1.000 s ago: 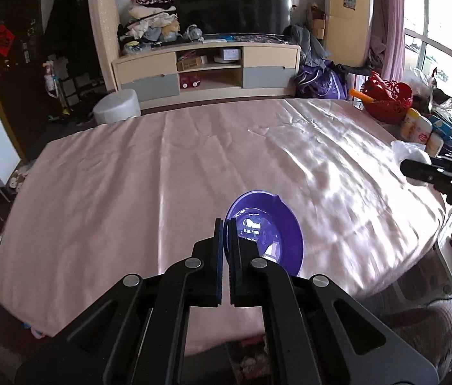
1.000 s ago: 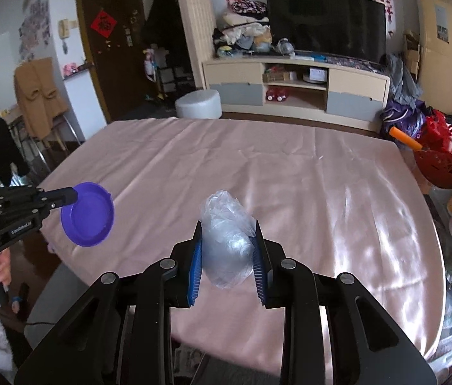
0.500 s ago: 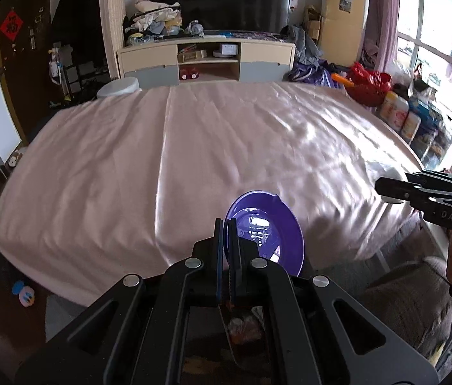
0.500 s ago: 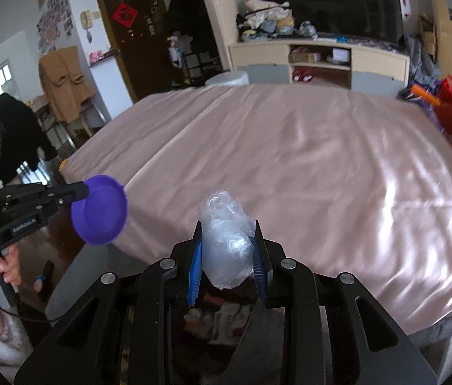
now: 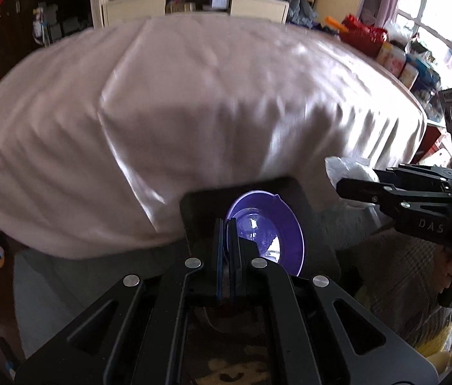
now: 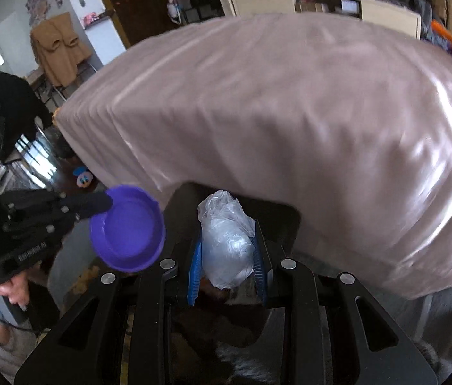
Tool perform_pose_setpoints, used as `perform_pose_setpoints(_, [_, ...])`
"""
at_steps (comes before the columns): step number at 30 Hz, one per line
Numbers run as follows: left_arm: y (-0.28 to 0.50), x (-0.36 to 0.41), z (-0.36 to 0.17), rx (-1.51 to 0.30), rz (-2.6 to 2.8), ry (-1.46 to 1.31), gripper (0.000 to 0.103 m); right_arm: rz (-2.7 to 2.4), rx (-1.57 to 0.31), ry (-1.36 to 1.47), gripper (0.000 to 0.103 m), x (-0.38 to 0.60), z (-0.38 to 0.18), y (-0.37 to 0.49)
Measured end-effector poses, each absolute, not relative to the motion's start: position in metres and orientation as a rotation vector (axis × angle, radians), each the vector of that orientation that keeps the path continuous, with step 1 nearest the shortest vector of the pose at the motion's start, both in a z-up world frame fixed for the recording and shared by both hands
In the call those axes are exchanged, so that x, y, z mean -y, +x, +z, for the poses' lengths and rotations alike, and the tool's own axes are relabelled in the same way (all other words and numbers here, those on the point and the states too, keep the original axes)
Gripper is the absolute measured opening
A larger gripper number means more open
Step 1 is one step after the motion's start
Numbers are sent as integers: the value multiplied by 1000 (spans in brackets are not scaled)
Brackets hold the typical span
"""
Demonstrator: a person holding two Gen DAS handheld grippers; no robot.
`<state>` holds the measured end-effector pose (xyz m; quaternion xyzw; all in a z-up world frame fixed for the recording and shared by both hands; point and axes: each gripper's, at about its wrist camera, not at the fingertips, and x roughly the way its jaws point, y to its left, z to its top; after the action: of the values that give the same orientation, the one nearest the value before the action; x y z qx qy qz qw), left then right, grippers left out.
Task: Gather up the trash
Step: 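Lower the purple dish and plastic bag into the black bin and open both tools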
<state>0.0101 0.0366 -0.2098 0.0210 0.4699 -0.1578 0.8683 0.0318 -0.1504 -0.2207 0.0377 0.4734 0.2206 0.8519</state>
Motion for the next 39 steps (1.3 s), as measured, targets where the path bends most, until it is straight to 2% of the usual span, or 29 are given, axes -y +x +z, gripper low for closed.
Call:
perform_pose_setpoints(11, [10,-23,-273,-1103,-338,40,1,397,-1103,162,28,152,-277,30])
perform_pose_setpoints(19, [17,-14,-300,-1155,-332,40,2,359,-1119,159,31,147,-284,40])
perform_pose_setpoints(21, [18,-16,-301,-1165,-327,35,3,359,-1123,162,37,149,-287,42])
perform_pose_setpoints(22, [18,-17,-303,-1167,-324,32,4,356,-1123,163,46,150,-286,43])
perform_pose_setpoints(24, [17,-20,-304,-1173,-316,26,11,344,-1118,168,59,152,-286,43])
perform_pose_setpoints(26, [18,-24,-303,-1172,-307,21,27,336,-1114,174,65,154,-286,44])
perform_pose_setpoints(28, [17,-28,-300,-1166,-296,21,35,319,-1105,182,74,159,-286,43])
perform_pose_setpoints(30, [15,-32,-295,-1155,-280,29,47,309,-1094,190,82,163,-283,42])
perform_pose_setpoints(32, [13,-36,-287,-1134,-259,35,66,298,-1076,204,91,166,-279,41])
perform_pose_setpoints(33, [10,-39,-281,-1118,-248,39,69,290,-1059,213,95,170,-275,39])
perform_pose_setpoints(34, [8,-43,-273,-1097,-238,42,78,279,-1046,216,100,174,-271,38])
perform_pose_setpoints(35, [7,-44,-264,-1078,-230,44,85,260,-1026,211,100,177,-264,35])
perform_pose_setpoints(37, [1,-48,-245,-1025,-213,48,93,236,-996,199,100,182,-255,31])
perform_pose_setpoints(39, [-2,-50,-229,-988,-210,45,95,204,-956,183,100,187,-241,25])
